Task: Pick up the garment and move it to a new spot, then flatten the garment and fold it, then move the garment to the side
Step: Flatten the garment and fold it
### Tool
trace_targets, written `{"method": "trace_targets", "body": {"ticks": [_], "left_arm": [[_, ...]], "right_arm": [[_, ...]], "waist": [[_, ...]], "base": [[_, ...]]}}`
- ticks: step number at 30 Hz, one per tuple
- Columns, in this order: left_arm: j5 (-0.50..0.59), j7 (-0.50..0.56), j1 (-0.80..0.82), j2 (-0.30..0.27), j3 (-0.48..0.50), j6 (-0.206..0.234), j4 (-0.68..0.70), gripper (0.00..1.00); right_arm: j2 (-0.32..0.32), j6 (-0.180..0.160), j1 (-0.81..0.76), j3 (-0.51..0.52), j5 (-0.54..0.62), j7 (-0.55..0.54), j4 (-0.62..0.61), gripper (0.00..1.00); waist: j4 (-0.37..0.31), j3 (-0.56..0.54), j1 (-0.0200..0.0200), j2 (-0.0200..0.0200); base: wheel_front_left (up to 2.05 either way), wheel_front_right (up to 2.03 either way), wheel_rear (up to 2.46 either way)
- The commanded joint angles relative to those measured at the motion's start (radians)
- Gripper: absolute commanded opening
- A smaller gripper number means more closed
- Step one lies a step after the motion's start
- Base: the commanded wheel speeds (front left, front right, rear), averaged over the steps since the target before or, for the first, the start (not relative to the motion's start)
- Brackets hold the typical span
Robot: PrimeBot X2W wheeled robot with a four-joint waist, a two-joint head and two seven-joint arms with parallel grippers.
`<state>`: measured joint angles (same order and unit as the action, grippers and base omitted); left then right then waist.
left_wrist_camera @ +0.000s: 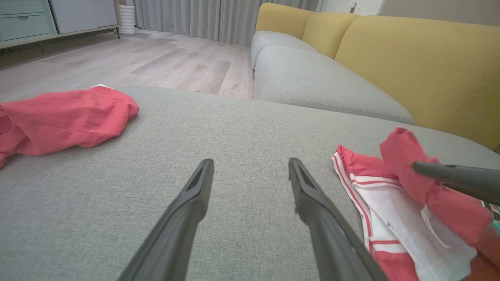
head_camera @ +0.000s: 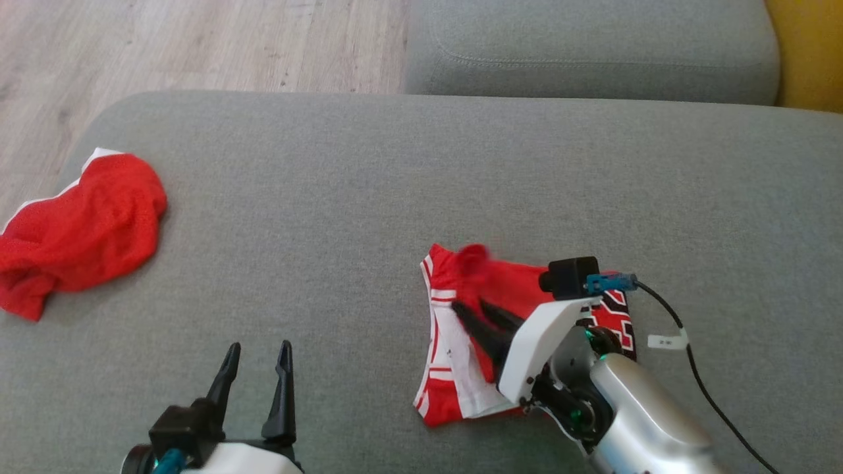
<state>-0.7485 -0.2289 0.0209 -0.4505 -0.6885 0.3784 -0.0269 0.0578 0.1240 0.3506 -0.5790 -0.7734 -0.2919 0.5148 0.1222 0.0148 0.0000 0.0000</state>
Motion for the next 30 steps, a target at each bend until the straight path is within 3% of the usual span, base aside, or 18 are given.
{"method": "trace_targets", "body": {"ticks": [1, 6, 11, 23, 27, 30], "left_arm": [[0.004, -0.003, 0.067, -0.005, 0.026, -0.002, 0.021, 1.0], [0.006, -0.003, 0.074, 0.005, 0.016, -0.005, 0.01, 1.0], [0.008, -0.001, 0.079, 0.013, 0.005, -0.009, 0.003, 1.0], [0.015, 0.001, 0.101, 0.026, -0.005, -0.009, -0.006, 1.0], [0.013, -0.005, 0.093, 0.025, 0.004, -0.004, -0.009, 1.0], [0.01, -0.012, 0.074, 0.022, 0.018, 0.004, -0.01, 1.0]], "right_arm": [[-0.007, 0.007, 0.063, -0.034, -0.026, 0.028, -0.018, 1.0], [-0.008, 0.007, 0.115, -0.089, -0.122, 0.089, 0.012, 1.0], [-0.008, 0.007, 0.186, -0.089, -0.102, 0.188, 0.054, 1.0], [-0.008, 0.007, 0.207, 0.113, 0.292, 0.386, 0.135, 1.0], [-0.008, 0.007, 0.108, 0.234, 0.439, 0.409, 0.086, 1.0], [-0.008, 0.007, -0.028, 0.34, 0.535, 0.408, -0.028, 1.0]], "waist": [[0.004, 0.004, 0.0, 0.0], [0.003, 0.007, 0.0, 0.0], [-0.013, 0.003, 0.0, 0.0], [-0.061, -0.029, 0.0, 0.0], [-0.075, -0.045, 0.0, 0.0], [-0.087, -0.06, 0.0, 0.0]], "base": [[0.0, 0.0, 0.0], [0.0, 0.0, 0.0], [0.0, 0.0, 0.0], [0.0, 0.0, 0.0], [0.0, 0.0, 0.0], [0.0, 0.0, 0.0]]}}
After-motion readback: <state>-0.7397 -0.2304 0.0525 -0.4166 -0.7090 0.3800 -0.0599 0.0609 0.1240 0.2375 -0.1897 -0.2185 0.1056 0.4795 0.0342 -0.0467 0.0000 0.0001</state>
